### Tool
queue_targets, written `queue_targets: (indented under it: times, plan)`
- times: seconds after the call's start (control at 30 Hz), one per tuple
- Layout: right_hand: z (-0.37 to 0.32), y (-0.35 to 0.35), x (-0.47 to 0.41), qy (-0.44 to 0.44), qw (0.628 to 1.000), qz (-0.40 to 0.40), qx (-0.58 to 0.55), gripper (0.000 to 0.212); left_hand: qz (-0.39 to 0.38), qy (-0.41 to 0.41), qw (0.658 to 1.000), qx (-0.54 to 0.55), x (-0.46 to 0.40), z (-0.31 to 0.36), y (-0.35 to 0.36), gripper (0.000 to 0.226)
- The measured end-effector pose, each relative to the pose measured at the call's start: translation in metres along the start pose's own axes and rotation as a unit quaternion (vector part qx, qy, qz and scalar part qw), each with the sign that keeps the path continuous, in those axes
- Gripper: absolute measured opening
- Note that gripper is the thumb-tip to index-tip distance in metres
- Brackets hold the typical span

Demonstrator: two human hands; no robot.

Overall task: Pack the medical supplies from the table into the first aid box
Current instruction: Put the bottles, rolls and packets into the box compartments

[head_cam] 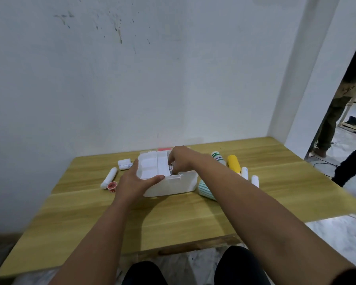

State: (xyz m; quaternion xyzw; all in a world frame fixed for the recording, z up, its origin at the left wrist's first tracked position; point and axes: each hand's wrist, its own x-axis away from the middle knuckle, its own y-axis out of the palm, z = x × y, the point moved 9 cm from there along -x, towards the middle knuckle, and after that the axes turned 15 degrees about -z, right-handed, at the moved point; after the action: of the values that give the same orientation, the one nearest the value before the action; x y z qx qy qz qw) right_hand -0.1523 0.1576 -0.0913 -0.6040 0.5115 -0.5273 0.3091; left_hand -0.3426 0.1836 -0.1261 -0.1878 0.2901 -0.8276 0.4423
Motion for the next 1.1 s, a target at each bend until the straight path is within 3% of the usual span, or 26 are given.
queue_targets:
  times: [0.23,0.5,1.1]
  plan:
    - [0.018,-0.008,0.003,0.043,0.998,0.006,-0.055,0.070,0.003,0.003,1.000,0.002,0.000,0.001,0.000,0.121]
    - [0.027,-0.005,0.012,0.088,0.987,-0.015,-0.130,0.040,0.003,0.003,1.000,0.006,0.000,0.002,0.000,0.120]
    - [0.011,0.003,0.002,0.071,0.988,0.091,-0.107,0.043,0.003,0.007,1.000,0.002,0.002,0.004,-0.001,0.119]
